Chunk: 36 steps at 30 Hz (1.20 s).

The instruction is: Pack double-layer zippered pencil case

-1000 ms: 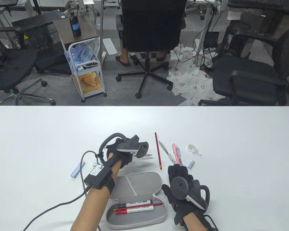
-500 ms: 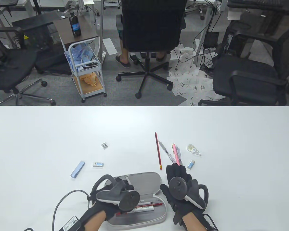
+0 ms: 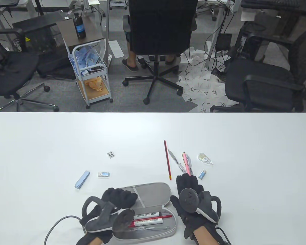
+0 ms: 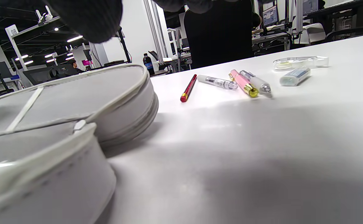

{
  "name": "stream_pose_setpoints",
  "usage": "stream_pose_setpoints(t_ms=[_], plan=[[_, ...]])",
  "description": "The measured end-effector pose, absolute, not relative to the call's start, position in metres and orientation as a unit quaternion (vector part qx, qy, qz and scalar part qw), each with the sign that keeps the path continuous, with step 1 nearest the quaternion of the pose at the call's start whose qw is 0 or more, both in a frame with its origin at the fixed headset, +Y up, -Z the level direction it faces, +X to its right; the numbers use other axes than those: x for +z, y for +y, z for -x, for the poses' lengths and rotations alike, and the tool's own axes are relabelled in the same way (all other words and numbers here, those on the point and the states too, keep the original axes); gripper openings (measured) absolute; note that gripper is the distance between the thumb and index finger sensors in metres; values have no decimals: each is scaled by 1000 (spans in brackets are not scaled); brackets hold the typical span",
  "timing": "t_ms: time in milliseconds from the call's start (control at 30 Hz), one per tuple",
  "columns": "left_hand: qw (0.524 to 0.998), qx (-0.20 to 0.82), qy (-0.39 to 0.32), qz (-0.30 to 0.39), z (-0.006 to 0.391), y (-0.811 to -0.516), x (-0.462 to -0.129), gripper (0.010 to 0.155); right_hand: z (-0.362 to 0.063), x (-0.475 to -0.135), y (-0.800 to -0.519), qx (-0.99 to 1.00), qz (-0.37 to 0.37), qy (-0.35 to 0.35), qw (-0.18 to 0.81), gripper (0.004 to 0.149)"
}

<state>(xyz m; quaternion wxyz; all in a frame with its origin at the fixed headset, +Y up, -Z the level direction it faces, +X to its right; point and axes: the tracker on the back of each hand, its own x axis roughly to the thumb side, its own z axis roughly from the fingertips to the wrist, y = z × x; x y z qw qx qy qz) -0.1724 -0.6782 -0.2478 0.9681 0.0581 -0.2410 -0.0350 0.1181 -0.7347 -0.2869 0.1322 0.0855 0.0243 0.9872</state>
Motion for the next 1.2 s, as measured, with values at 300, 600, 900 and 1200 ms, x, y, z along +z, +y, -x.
stream_pose_setpoints(t_ms=[300,600,900,1200], plan=[[996,-3,-69,-64,236,-699,-261,83,-120,-287,-737,989,-77,22,125,74],[997,9,-64,-42,242,-711,-267,88,-115,-287,-729,988,-93,-5,127,73],[998,29,-52,-33,247,-713,-272,86,-103,-354,-704,982,-57,5,181,61],[997,26,-60,-31,244,-713,-274,86,-76,-444,-716,994,50,86,45,44]])
